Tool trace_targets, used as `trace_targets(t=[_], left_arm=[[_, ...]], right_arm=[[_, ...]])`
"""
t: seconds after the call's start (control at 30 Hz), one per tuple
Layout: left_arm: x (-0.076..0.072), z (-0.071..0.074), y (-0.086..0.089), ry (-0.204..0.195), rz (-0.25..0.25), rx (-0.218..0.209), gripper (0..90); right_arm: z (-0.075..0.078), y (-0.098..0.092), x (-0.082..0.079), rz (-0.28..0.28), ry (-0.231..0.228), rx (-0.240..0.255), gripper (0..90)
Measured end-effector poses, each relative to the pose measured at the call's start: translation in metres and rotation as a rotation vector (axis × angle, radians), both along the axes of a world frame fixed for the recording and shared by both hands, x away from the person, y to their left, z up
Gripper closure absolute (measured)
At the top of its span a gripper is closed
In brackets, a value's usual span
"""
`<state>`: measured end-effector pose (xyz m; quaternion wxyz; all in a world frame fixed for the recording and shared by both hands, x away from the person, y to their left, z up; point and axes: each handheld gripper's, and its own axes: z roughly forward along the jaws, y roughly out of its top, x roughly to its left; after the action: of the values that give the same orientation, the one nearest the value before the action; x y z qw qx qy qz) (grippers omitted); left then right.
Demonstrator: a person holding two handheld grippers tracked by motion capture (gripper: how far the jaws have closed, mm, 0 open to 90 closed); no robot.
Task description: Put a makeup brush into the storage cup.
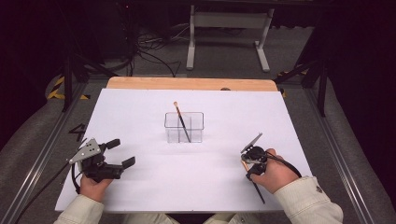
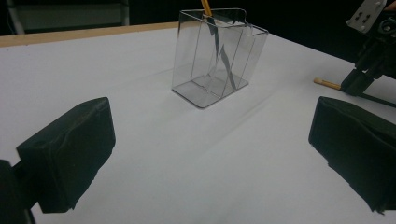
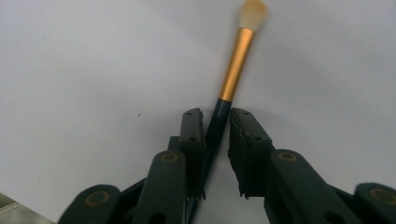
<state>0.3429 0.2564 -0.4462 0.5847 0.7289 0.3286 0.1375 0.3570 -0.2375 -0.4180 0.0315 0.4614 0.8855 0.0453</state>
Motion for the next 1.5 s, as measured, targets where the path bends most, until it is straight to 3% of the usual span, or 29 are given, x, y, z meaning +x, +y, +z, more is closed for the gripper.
trace_targets(t=[0.13, 0.57, 0.83, 1.07, 1.4, 1.5], left_arm=[[0.0, 0.0, 0.0, -0.002, 0.0, 0.0, 1.1], [0.0, 0.0, 0.0, -0.005, 0.001, 0.001, 1.2], [0.0, 0.0, 0.0, -0.005, 0.001, 0.002, 1.2], [0.0, 0.0, 0.0, -0.006, 0.002, 0.001, 1.2], [0.0, 0.0, 0.0, -0.003, 0.001, 0.002, 1.2], [0.0, 0.0, 0.0, -0.003, 0.001, 0.001, 1.2]], right_arm=[[0.0, 0.001, 0.0, 0.008, 0.005, 0.0, 83.1], [0.0, 0.002, 0.001, 0.027, 0.014, -0.006, 83.6], [0.005, 0.004, 0.0, 0.036, 0.011, 0.017, 83.6], [0.022, 0.005, -0.001, 0.047, -0.039, 0.058, 83.6], [0.044, 0.004, -0.004, 0.107, -0.178, 0.129, 83.5], [0.048, 0.004, -0.004, 0.114, -0.201, 0.145, 83.6]])
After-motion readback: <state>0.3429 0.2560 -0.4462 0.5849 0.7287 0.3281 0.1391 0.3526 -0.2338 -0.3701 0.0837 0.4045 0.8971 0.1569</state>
